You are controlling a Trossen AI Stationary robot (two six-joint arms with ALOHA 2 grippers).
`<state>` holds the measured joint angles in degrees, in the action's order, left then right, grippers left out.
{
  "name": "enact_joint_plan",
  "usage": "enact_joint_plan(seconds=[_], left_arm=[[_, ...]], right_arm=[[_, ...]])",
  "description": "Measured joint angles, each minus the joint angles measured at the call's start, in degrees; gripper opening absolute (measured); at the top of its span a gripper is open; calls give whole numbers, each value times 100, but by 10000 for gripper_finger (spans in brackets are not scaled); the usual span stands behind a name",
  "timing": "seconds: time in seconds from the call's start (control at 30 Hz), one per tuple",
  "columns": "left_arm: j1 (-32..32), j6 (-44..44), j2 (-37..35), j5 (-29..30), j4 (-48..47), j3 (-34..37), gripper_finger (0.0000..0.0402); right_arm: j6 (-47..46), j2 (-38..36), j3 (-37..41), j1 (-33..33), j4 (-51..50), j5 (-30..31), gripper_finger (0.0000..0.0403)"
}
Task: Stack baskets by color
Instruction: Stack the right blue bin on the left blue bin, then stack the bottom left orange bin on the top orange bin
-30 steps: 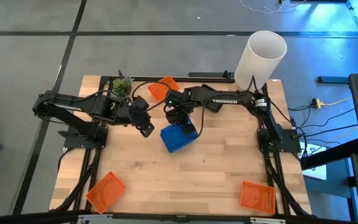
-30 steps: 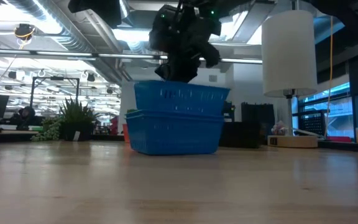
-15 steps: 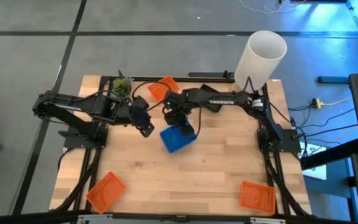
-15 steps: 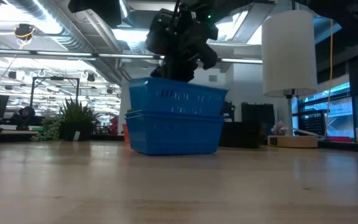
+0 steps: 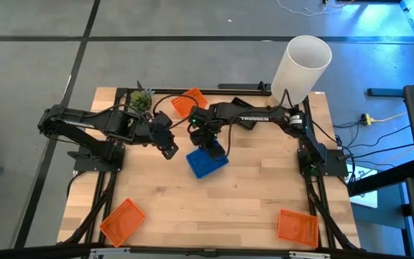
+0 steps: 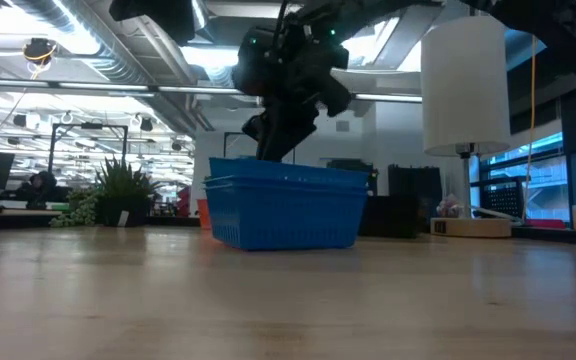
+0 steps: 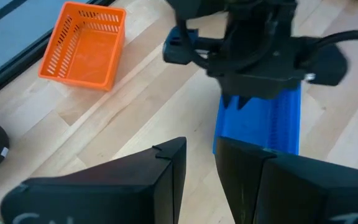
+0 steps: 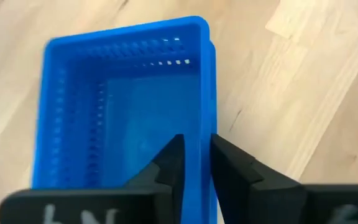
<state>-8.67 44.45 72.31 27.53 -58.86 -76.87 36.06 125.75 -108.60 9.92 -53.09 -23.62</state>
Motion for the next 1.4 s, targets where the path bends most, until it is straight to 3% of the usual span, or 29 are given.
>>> enact_joint_plan(seconds=[0.37,0.6,0.73,0.93,1.07,1.4], left_arm=[[1,11,0,-48,-253,-1,77],[-161,385,0,-1091,-1017,-1,77],[-661,1424,0,-1589,-1631,1,77],[-1824,3587,0,-2013,-1964,1,77],[-2713,3903,86,-1933,-1970,0,77],[-4147,3079,899,-1611,-1989,292,77]], right_arm=[[-157,-9,-1157,-9,-1257,1,74],[-380,-17,-2163,-5,-2035,-240,74],[-263,-34,-2651,10,-2590,-996,74],[-276,-341,-2522,54,-2854,-1972,74],[-256,-479,-2529,46,-2889,-2116,74],[-254,-777,-2548,47,-2937,-2116,74]])
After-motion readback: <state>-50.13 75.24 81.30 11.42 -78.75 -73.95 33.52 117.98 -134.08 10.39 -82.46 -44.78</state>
